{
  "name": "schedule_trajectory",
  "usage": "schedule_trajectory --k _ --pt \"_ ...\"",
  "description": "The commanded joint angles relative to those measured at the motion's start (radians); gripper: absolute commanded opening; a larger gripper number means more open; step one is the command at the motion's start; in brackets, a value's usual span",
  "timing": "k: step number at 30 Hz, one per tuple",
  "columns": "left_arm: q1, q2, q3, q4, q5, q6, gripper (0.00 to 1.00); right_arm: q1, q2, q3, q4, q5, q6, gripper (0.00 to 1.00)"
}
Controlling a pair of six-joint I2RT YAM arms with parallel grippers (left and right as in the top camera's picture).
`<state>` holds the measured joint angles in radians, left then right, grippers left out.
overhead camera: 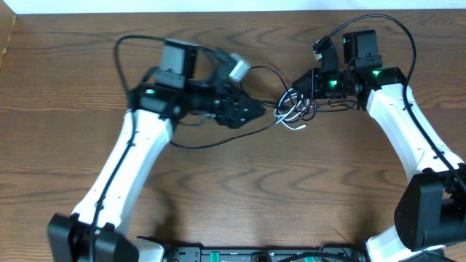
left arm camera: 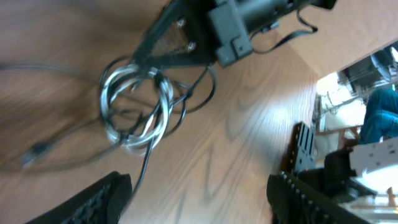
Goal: Untangle cables
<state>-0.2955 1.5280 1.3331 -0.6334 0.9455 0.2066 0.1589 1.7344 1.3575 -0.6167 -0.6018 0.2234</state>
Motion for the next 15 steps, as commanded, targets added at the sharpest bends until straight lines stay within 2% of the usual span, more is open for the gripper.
schedule_trajectory --k 1,7,15 --pt "-0.093 0.074 0.012 0.128 0.038 0.024 0.74 -0.01 0.0 0.004 0.002 -0.081 -0.007 0.01" --pt "-0.172 0.159 0.012 0.273 0.038 -0.007 0.65 -0.014 0.0 0.004 0.003 -0.125 -0.007 0.01" --pt "-0.186 0.217 0.012 0.322 0.038 -0.047 0.65 -0.063 0.0 0.004 0.016 -0.27 -0.007 0.01"
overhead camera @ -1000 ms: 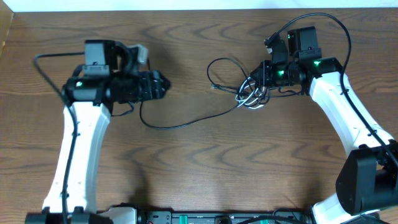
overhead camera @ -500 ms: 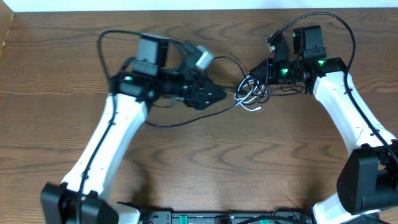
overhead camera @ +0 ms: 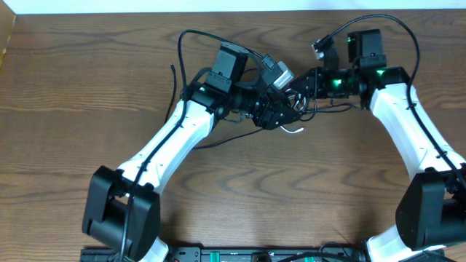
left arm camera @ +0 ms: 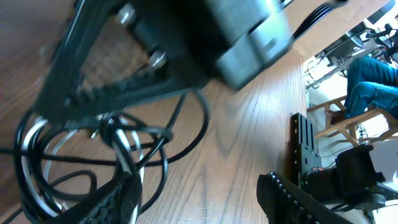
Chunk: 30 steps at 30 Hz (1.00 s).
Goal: Untangle cables
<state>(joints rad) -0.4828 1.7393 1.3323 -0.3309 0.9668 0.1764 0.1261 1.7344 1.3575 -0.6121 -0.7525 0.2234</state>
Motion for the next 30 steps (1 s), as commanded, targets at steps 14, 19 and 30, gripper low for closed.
schedule_trajectory --k 14,19,30 --pt "-0.026 0.006 0.013 0.072 -0.037 -0.04 0.64 -0.061 0.0 0.004 0.053 -0.28 0.009 0.01" --pt "-0.059 0.026 0.013 0.082 -0.122 -0.066 0.58 -0.061 0.0 0.004 0.071 -0.306 0.013 0.01" --pt "-0.073 0.056 0.013 0.094 -0.246 -0.116 0.46 -0.061 0.0 0.004 0.074 -0.306 0.016 0.01"
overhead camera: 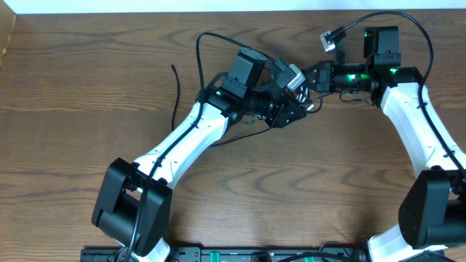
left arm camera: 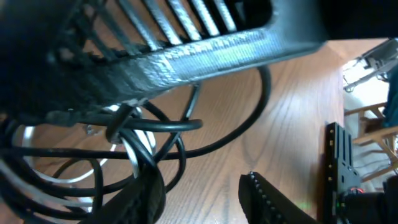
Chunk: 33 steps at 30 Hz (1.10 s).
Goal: Untangle cables
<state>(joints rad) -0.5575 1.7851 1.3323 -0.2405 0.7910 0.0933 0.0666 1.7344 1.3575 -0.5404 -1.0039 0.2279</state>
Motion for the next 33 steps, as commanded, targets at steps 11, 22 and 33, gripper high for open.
schedule_trajectory --k 11,22,33 --pt "0.002 0.011 0.013 0.013 -0.219 -0.099 0.46 -0.002 0.0 0.004 0.007 -0.073 0.011 0.01" --pt "-0.028 0.013 0.012 0.045 -0.265 -0.114 0.46 0.0 0.0 0.004 0.006 -0.073 0.011 0.01" --pt "-0.056 0.012 0.013 -0.018 -0.261 -0.141 0.08 -0.014 0.0 0.004 0.026 -0.068 0.042 0.01"
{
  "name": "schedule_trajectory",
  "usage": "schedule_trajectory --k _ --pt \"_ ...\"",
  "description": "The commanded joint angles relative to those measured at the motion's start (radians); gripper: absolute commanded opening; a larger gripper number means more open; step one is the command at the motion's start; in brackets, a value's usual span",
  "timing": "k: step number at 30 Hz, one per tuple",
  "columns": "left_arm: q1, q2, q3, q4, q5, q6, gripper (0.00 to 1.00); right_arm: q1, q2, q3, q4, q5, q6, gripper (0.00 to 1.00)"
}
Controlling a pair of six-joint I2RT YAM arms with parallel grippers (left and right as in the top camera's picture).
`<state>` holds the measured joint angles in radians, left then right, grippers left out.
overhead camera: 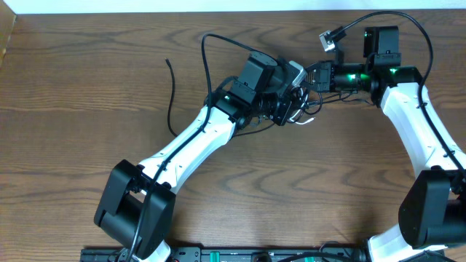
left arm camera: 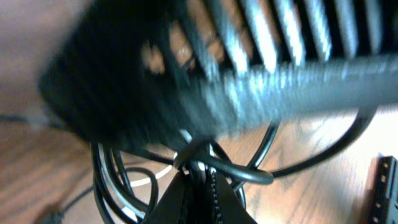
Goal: Untangle cables
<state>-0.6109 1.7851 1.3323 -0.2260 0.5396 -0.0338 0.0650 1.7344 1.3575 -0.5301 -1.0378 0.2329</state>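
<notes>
The cable tangle (overhead camera: 300, 110), black strands with a white loop (overhead camera: 304, 121), lies at the back centre-right of the table. My left gripper (overhead camera: 290, 108) reaches into it from the left. In the left wrist view the left gripper (left arm camera: 200, 184) is shut on a black strand (left arm camera: 198, 163) where several loops (left arm camera: 106, 180) cross. My right gripper (overhead camera: 306, 81) comes in from the right and is shut on the top of the tangle. Its ribbed finger (left arm camera: 292, 68) fills that view, blurred. A loose black cable end (overhead camera: 172, 91) trails off to the left.
The wooden table (overhead camera: 240, 189) runs to a pale wall along the back edge (overhead camera: 145, 10). A black lead arcs over the left arm (overhead camera: 218, 38), another over the right arm (overhead camera: 397, 20). A rack of equipment (overhead camera: 240, 255) lines the front edge.
My left gripper was open astride the strands and is now shut on a black one. It sits slightly further right in the tangle. The white loop now shows below the grippers.
At first my left gripper was open to the left of the tangle, which the right gripper held. Then it stood open at the tangle's edge. Later the right gripper was further right and back with the tangle, the left fingers astride strands. Now the left is shut on one.
</notes>
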Motion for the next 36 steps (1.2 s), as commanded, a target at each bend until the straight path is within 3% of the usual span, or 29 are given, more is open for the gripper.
schedule_trajectory --k 1,12,15,16,18,21,24,31,36 --pt "-0.002 0.012 0.013 -0.066 -0.01 -0.014 0.08 -0.021 0.0 0.004 0.026 -0.019 0.062 0.01" --pt "0.045 -0.048 0.013 -0.1 0.12 -0.014 0.07 -0.07 0.007 0.003 -0.05 0.494 0.133 0.01" --pt "0.063 -0.092 0.013 -0.099 0.122 -0.013 0.08 -0.068 0.007 0.003 -0.052 0.435 0.045 0.01" --pt "0.075 -0.11 0.013 -0.098 0.119 -0.013 0.07 -0.066 0.006 0.003 -0.034 0.33 -0.064 0.06" --pt "0.087 -0.118 0.013 -0.1 0.094 -0.019 0.07 -0.064 0.006 0.003 -0.021 0.251 -0.142 0.14" --pt "0.106 -0.118 0.013 -0.119 0.015 -0.071 0.08 -0.064 0.006 0.004 -0.006 0.158 -0.206 0.32" --pt "0.118 -0.118 0.013 -0.146 -0.064 -0.128 0.08 -0.062 0.006 0.004 0.0 0.053 -0.255 0.44" --pt "0.122 -0.118 0.013 -0.174 -0.164 -0.261 0.07 -0.004 0.006 0.004 0.0 0.037 -0.265 0.47" --pt "0.122 -0.118 0.013 -0.181 -0.208 -0.308 0.07 0.079 0.007 0.004 -0.019 0.171 -0.215 0.45"
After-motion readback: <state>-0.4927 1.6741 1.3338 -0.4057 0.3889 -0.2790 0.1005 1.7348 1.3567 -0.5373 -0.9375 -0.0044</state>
